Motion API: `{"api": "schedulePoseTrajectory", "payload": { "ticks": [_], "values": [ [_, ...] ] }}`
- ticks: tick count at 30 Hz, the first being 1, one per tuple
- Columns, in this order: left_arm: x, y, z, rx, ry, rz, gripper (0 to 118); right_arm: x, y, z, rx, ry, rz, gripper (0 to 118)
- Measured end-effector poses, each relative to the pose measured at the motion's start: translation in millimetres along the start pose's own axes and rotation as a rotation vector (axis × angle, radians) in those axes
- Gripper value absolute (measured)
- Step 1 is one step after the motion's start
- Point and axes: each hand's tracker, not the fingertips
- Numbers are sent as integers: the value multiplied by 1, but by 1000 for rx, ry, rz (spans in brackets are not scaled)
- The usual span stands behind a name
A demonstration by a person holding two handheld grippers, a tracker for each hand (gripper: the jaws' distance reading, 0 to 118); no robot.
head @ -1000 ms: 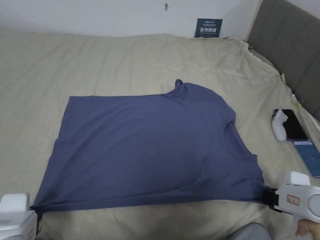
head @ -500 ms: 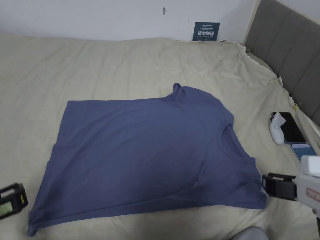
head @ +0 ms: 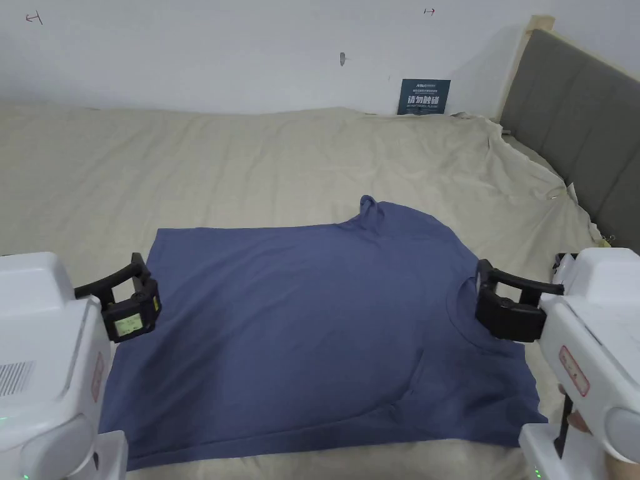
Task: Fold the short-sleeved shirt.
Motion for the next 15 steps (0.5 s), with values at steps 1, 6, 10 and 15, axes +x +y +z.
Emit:
{"api": "schedulePoseTrajectory", "payload": {
  "ticks": [1, 6, 10, 15],
  "values": [
    [3, 0, 1, -1, -9, -5, 109, -2, -1, 0, -2, 4, -9, 117],
    [6, -6, 0, -4, -39, -35, 43, -9, -10, 5, -3, 59, -42, 58],
    [4, -11, 1, 0, -55, -14, 0, -10, -15, 5, 6, 51, -69, 2],
    [-2, -13, 4, 5, -60, -16, 0, -13, -15, 1, -8, 50, -73, 0]
  ]
}}
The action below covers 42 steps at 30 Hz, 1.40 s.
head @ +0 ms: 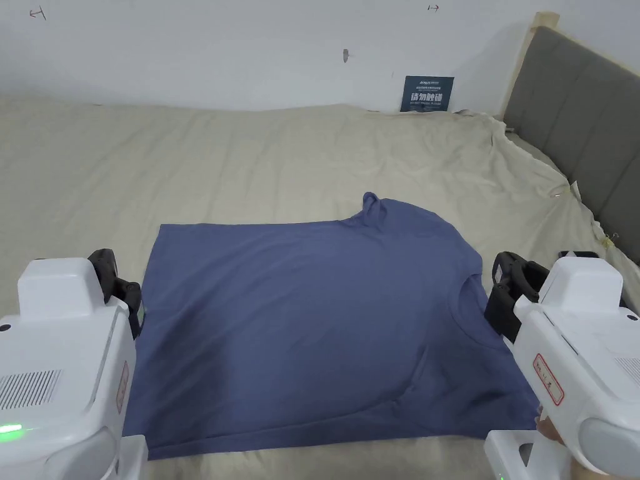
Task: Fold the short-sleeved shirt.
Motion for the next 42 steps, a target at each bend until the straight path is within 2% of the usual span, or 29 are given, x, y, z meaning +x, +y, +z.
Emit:
{"api": "schedulePoseTrajectory", "payload": {
  "ticks": [14, 17, 18, 19, 21, 22, 23, 28, 32, 35, 36, 37, 40, 41, 42],
  "values": [
    [8, -1, 5, -10, -16, -11, 0, 10, 0, 0, -43, -12, 18, 0],
    [10, -2, 5, -13, -18, -8, 0, 24, 1, -9, -138, -21, 10, 1],
    [10, -3, 5, -15, -19, -7, 0, 29, -1, -12, -169, -34, -4, 4],
    [11, -3, 5, -17, -21, -6, 0, 36, -2, -17, -226, -38, -8, 29],
    [12, -4, 5, -22, -21, -6, 0, 52, -9, -33, -388, -47, -4, 95],
    [12, -4, 5, -23, -23, -6, 0, 60, -17, -39, -444, -59, -5, 114],
    [13, -4, 5, -24, -26, -6, 0, 69, -25, -43, -474, -66, 2, 116],
    [15, -4, 5, -26, -32, -11, 0, 96, -64, -57, -686, -104, 41, 116],
    [18, -4, 7, -32, -33, -4, 0, 106, -97, -60, -808, -111, -8, 116],
    [20, -6, 7, -43, -34, -8, 0, 105, -116, -64, -868, -131, -4, 112],
    [21, -7, 6, -48, -36, -11, 0, 105, -121, -65, -865, -142, 2, 105],
    [20, -8, 6, -54, -40, -12, 0, 104, -125, -64, -857, -157, 2, 89],
    [20, -11, 5, -65, -41, -18, 0, 96, -128, -60, -860, -142, -38, 34],
    [19, -12, 4, -70, -41, -19, 0, 94, -130, -59, -868, -119, -65, 34],
    [19, -13, 3, -74, -39, -18, 0, 92, -132, -59, -870, -108, -66, 27]
  ]
}}
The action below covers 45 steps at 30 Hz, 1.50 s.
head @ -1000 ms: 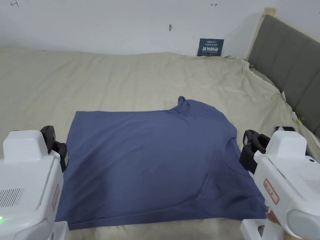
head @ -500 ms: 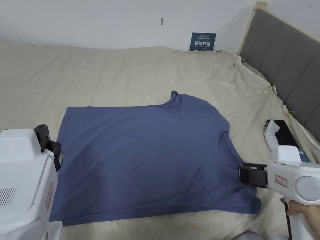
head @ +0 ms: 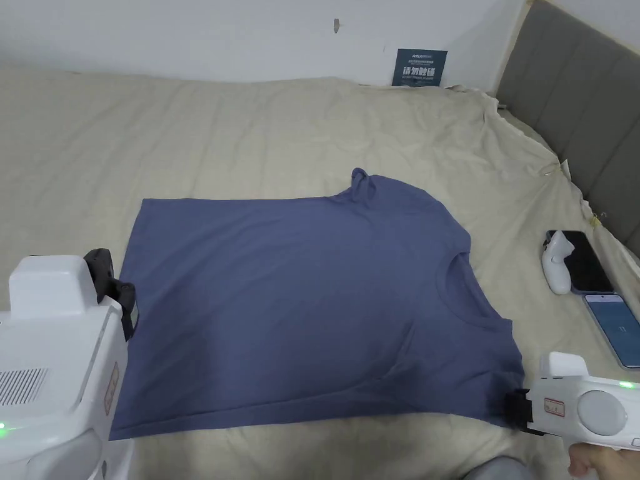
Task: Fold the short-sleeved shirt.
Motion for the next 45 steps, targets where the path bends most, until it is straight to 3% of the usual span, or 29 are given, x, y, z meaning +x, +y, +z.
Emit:
{"api": "schedulePoseTrajectory", "payload": {
  "ticks": [1, 2, 4, 6, 10, 11, 12, 15, 20, 24, 28, 33, 37, 39, 45],
  "values": [
    [0, -1, -1, -4, 4, 0, 0, -4, -2, 0, 5, 3, 10, 13],
    [0, -1, -1, -10, 7, 1, 0, 2, 0, -5, 10, -1, 17, 7],
    [-3, -1, -5, -40, 6, 3, 0, 2, 1, -4, 11, -5, 23, 5],
    [-8, 1, -11, -106, -2, 46, 13, 3, 2, 0, 11, 5, 19, 5],
    [-33, 4, -26, -249, -44, 201, 102, 6, 3, 9, 35, 15, 10, 5],
    [-39, 4, -29, -272, -62, 228, 115, 5, 4, 11, 44, 13, 14, 5],
    [-45, 2, -31, -289, -92, 242, 118, 4, 4, 13, 47, 13, 18, 5],
    [-58, -4, -36, -391, -98, 176, 118, 3, 5, 14, 57, 12, 27, 5],
    [-65, -43, -42, -615, -8, -60, 118, 1, 6, 14, 58, 6, 43, 5],
    [-73, -80, -43, -769, -12, -36, 118, 2, 5, 12, 54, 5, 37, 5],
    [-78, -105, -39, -825, -9, 10, 90, 2, 4, 11, 49, 0, 44, 5],
    [-74, -118, -42, -827, -42, -12, 79, 3, 5, 9, 45, 0, 43, 5],
    [-73, -120, -51, -830, -62, 18, 16, 2, 6, 10, 45, 1, 40, 5],
    [-72, -123, -53, -831, -70, 18, 0, 3, 6, 10, 44, 1, 35, 5],
    [-80, -120, -55, -813, -27, 114, 0, 5, 7, 12, 39, 10, 25, 5]
  ]
}}
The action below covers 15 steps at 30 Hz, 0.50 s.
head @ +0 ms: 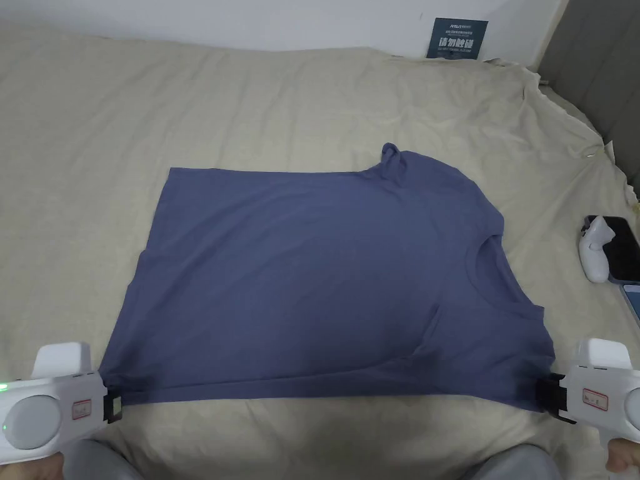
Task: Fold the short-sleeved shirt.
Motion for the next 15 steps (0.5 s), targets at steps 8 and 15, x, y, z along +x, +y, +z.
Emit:
{"api": "schedulePoseTrajectory", "payload": {
  "ticks": [8, 15],
  "values": [
    [-12, 19, 32, 97, -48, 134, 0, 7, 12, 15, 23, 29, -22, 5],
    [-4, 47, 66, 210, -58, 127, 0, 13, 36, 38, 76, 68, -42, 5]
  ]
}}
